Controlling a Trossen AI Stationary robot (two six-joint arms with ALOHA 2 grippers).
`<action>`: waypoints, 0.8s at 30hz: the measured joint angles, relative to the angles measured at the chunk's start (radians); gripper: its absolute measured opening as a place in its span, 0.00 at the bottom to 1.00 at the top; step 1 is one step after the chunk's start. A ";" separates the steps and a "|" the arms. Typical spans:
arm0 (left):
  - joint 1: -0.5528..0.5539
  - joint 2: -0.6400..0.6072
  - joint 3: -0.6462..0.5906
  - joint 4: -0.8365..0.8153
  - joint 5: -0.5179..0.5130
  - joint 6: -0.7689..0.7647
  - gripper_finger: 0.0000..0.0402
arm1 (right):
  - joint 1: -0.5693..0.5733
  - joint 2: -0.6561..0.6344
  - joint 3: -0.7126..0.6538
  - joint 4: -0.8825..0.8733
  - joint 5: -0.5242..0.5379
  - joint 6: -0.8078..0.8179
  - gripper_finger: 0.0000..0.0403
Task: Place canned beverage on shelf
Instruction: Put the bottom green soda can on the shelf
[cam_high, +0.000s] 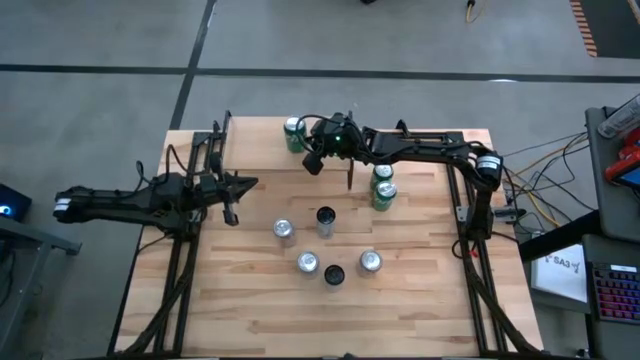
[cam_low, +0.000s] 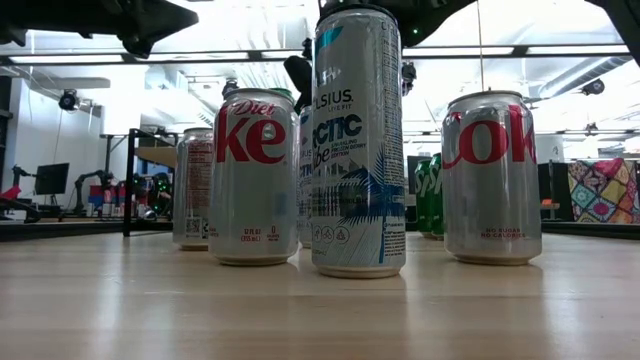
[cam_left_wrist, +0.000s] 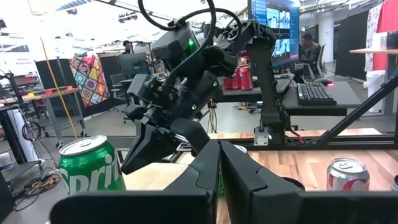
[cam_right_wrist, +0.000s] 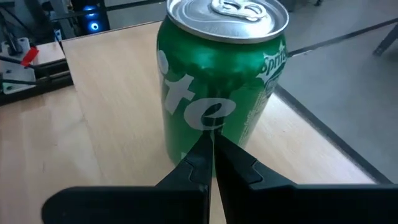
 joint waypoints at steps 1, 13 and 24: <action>0.000 0.000 0.000 0.000 0.000 0.000 0.00 | 0.000 -0.001 0.000 -0.011 -0.013 0.000 0.02; 0.000 0.022 0.000 0.010 0.000 0.001 0.00 | 0.007 0.034 0.000 0.099 -0.147 -0.008 0.02; 0.001 0.025 0.000 0.016 -0.001 0.009 0.00 | -0.007 0.040 0.000 0.183 -0.116 -0.026 0.02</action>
